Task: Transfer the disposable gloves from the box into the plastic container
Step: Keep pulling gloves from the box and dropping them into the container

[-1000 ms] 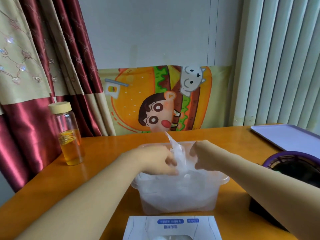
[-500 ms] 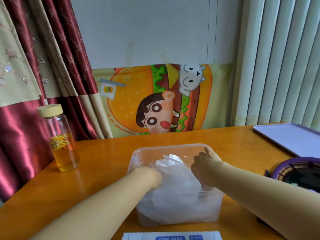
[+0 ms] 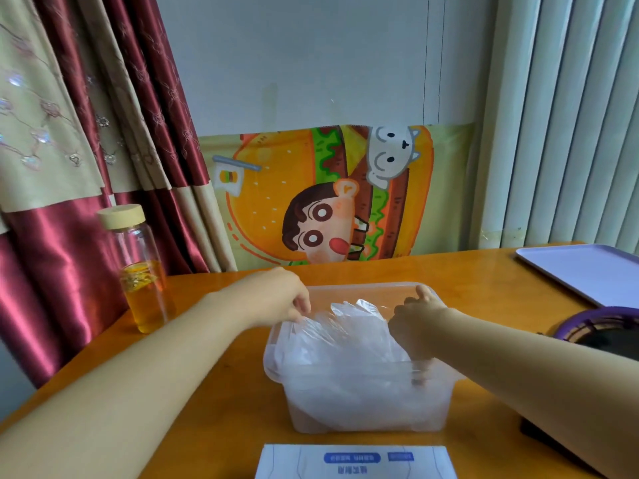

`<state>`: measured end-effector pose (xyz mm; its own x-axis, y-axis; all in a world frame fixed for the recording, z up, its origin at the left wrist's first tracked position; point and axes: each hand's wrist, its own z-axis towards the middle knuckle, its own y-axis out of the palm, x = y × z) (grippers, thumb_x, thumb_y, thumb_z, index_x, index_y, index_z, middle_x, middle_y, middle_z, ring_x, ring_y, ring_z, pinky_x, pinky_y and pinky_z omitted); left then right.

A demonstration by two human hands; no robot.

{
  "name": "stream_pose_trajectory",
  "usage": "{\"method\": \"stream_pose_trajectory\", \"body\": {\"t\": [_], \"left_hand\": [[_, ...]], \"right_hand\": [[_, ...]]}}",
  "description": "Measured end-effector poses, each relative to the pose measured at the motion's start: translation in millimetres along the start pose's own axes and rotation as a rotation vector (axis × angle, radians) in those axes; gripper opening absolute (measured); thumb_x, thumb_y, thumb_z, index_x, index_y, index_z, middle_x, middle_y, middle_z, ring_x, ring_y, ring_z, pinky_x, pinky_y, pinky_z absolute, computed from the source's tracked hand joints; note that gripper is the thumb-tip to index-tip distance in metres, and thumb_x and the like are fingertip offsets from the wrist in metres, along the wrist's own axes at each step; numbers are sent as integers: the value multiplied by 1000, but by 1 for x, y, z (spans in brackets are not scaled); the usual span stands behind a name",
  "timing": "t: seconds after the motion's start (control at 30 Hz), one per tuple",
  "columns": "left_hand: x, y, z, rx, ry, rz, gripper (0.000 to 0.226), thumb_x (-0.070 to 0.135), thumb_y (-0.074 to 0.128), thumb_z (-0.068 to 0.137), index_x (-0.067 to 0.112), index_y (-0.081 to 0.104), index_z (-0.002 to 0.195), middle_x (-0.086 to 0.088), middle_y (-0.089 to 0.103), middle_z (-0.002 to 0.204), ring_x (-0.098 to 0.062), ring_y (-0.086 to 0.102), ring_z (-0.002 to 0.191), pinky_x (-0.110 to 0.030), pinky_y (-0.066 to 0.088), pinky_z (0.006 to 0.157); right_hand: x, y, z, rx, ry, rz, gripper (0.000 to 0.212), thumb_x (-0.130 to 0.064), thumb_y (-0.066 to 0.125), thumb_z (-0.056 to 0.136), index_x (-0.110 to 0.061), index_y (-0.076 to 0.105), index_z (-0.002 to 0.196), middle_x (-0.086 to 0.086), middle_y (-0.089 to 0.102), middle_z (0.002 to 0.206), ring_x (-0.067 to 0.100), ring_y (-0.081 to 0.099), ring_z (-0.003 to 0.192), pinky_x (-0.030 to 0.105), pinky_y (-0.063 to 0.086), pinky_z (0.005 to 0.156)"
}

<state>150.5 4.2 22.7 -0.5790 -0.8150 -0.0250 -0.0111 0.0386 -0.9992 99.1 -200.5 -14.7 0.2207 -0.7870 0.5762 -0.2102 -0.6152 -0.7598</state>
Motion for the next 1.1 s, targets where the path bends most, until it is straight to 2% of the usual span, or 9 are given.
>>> {"method": "stream_pose_trajectory", "body": {"t": [0.17,0.27,0.37,0.47,0.57,0.63,0.73,0.9,1.1], "left_hand": [[-7,-4,-30,160,0,-127,24,20,57,95,27,67,115,14,57,102,-2,51,92,-19,41,84],[1,-2,-54,241,21,-186,24,22,56,95,26,65,117,14,58,102,-2,53,92,-20,43,83],[14,5,-80,286,53,-226,20,24,58,94,26,67,111,16,58,95,-1,55,87,-23,48,81],[28,12,-102,291,93,-293,12,25,61,92,27,69,99,17,61,90,0,56,81,-17,44,72],[43,20,-122,106,94,-449,13,31,68,87,33,66,100,19,64,96,7,57,82,-5,42,71],[51,27,-130,-169,82,-463,48,39,73,81,34,55,125,16,57,124,8,53,104,-9,41,88],[59,44,-136,-458,69,-172,100,50,75,74,36,13,152,14,11,159,-12,18,144,-29,23,114],[64,56,-136,-518,115,-137,98,45,75,77,32,13,152,11,10,159,-19,16,144,-33,21,114],[65,53,-141,-499,91,-156,95,45,75,77,32,17,151,10,12,159,-20,17,144,-37,22,117]], "right_hand": [[9,-23,-33,349,-99,299,36,-42,61,88,-24,62,119,-4,60,116,16,53,105,29,42,91],[3,-37,-63,522,-223,481,25,-35,61,90,-28,65,113,-9,63,105,6,52,84,15,40,68],[-20,-39,-95,500,-422,539,18,-33,63,88,-33,67,106,-21,55,88,-4,50,70,4,37,59],[-48,-20,-112,333,-568,488,26,-27,61,91,-33,64,116,-18,58,99,-2,51,79,5,37,69],[-68,2,-115,251,-596,400,44,-24,60,92,-36,51,133,-6,53,126,10,50,109,16,34,86],[-75,10,-114,255,-604,395,52,-24,60,92,-39,43,139,-4,46,131,14,48,113,16,32,85],[-82,17,-109,308,-602,389,58,-26,59,92,-42,35,143,-3,42,134,16,48,115,16,32,83],[-94,27,-98,431,-620,494,44,-25,60,91,-33,53,134,-5,48,133,15,49,117,1,25,70],[-97,34,-95,546,-646,611,22,-30,60,91,-25,71,110,-6,60,116,9,60,100,2,33,64]]}}
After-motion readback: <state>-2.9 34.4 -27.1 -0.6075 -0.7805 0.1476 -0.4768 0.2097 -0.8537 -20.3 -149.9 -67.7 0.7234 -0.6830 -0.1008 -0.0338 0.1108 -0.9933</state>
